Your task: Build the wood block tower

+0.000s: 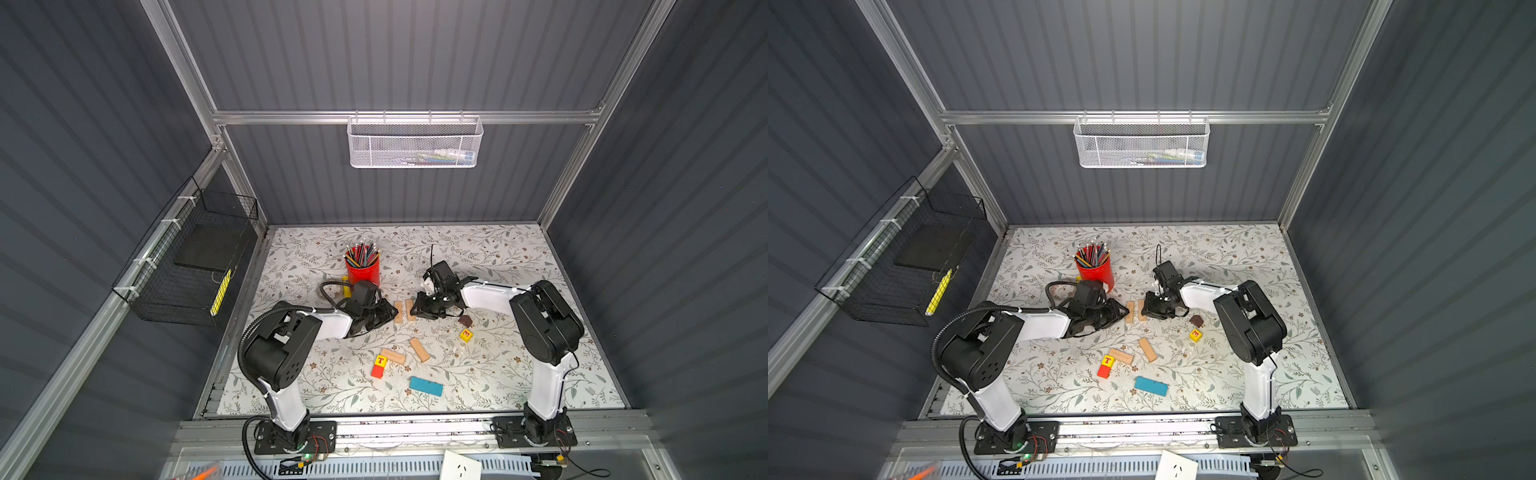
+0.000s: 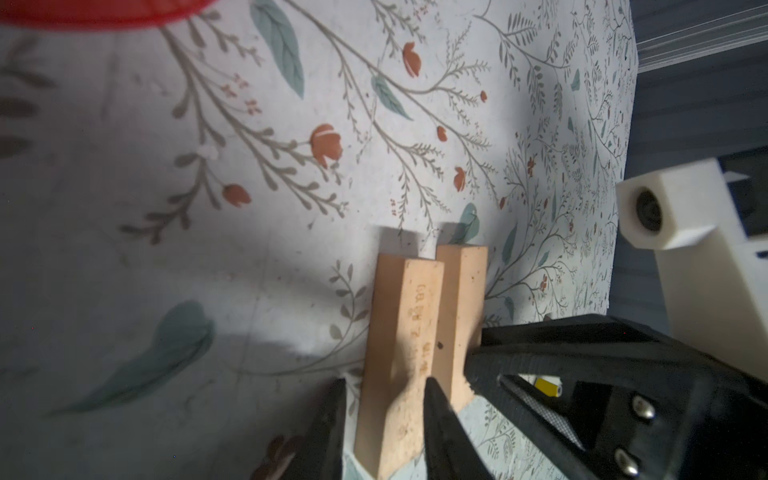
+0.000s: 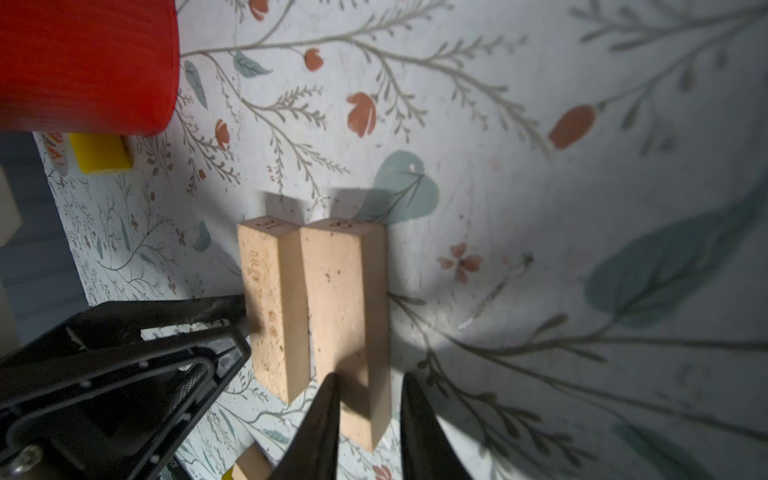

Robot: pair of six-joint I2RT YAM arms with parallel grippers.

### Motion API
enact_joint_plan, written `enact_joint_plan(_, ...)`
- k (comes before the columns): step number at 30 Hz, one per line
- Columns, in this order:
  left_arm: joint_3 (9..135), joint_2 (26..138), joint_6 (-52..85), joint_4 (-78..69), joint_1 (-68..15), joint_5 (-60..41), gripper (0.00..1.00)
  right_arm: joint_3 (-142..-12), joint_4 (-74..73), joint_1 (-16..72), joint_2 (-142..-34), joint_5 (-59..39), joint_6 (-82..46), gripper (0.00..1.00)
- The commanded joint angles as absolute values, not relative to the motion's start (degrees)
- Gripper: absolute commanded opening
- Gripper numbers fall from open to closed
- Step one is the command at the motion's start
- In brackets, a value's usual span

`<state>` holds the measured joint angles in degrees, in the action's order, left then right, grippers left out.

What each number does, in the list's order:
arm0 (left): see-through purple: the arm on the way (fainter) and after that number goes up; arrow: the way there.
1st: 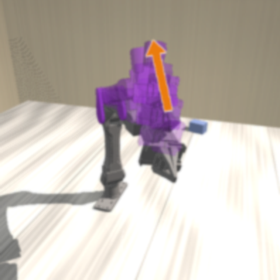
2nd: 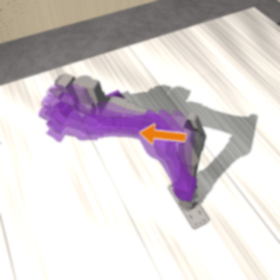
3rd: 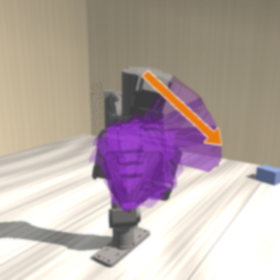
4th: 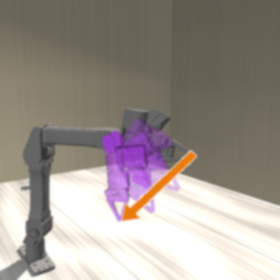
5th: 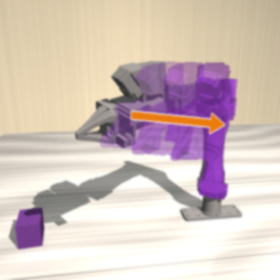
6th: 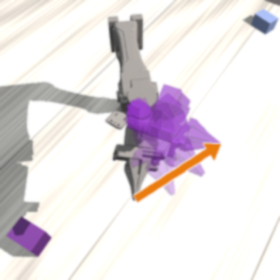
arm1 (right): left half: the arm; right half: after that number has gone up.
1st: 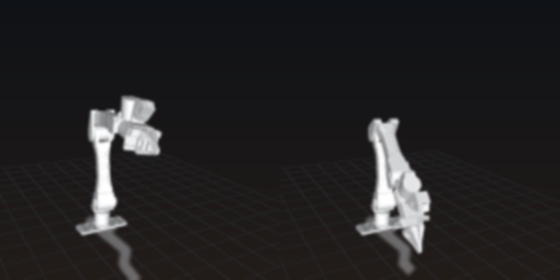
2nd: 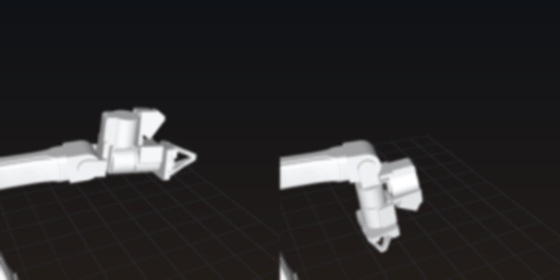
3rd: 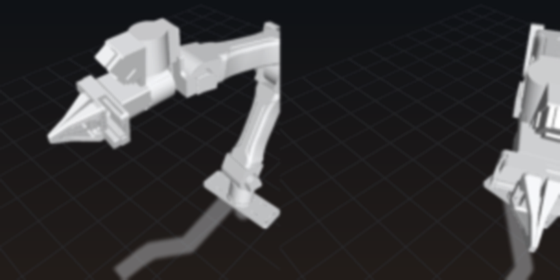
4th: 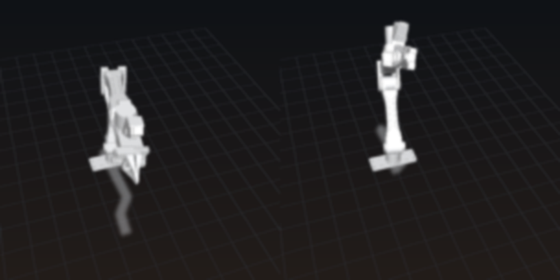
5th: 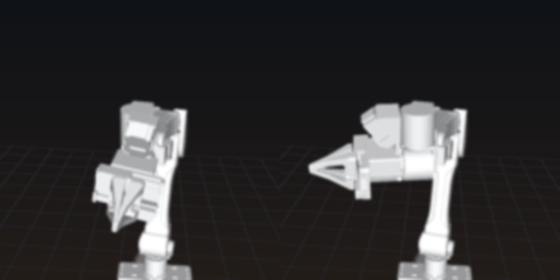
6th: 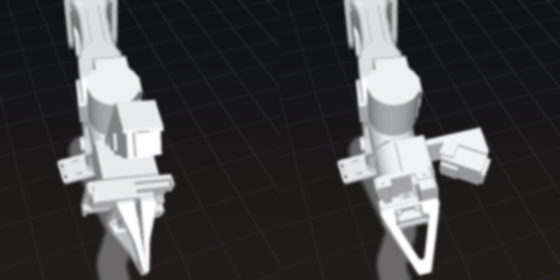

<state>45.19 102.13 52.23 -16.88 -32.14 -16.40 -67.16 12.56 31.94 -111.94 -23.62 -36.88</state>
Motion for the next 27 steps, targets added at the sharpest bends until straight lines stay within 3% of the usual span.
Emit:
enact_joint_plan(1, 46.64, 103.63, 52.77, -17.48, -31.77, -18.45, 0.29, -66.98, 12.01, 31.89, -112.86, -24.73, -36.39, 0.25)
enact_joint_plan(27, 48.86, 106.41, 50.02, -16.23, -31.82, -19.94, 0.22, -68.74, 14.17, 32.39, -114.43, -26.46, -31.00, 0.19)
